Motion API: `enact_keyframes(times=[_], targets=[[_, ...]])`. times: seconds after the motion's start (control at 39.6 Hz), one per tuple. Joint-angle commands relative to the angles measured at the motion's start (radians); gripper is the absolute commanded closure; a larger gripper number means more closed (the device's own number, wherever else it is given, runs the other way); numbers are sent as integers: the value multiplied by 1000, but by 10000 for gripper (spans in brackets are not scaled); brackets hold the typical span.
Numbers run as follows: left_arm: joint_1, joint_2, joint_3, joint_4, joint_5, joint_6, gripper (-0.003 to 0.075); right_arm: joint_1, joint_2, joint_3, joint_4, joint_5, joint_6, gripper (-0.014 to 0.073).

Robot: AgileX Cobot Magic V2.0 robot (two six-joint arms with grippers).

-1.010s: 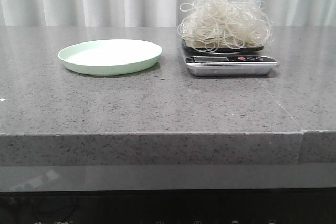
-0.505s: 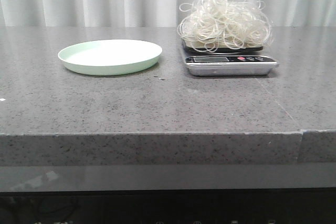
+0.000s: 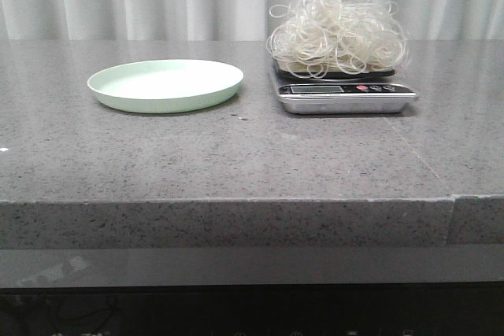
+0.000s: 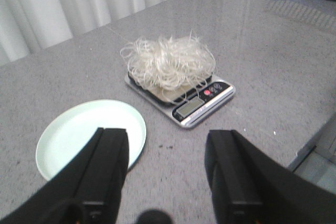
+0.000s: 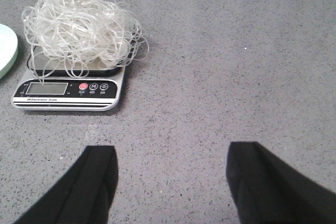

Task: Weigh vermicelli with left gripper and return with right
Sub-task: 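Withdraw the left gripper and hold while the scale weighs the noodles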

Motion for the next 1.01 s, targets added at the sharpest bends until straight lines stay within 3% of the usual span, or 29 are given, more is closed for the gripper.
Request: enact_keyframes(times=[0.0,0.28,0.58,0.98], targets=[[-7,-93,47,-2,-88,-15,293,-5,8,-27,-6,-65,-8,34],[-7,-288,227,-13,-75,-15,293,-5,8,-27,-3,-66,-7,34],[-7,-318,261,-16,-45,-15,293,6,11,-28,7,-71,-7,34],[-7,-318,261,-16,-46,-15,293,195,245,-218,7,4,-41,34]])
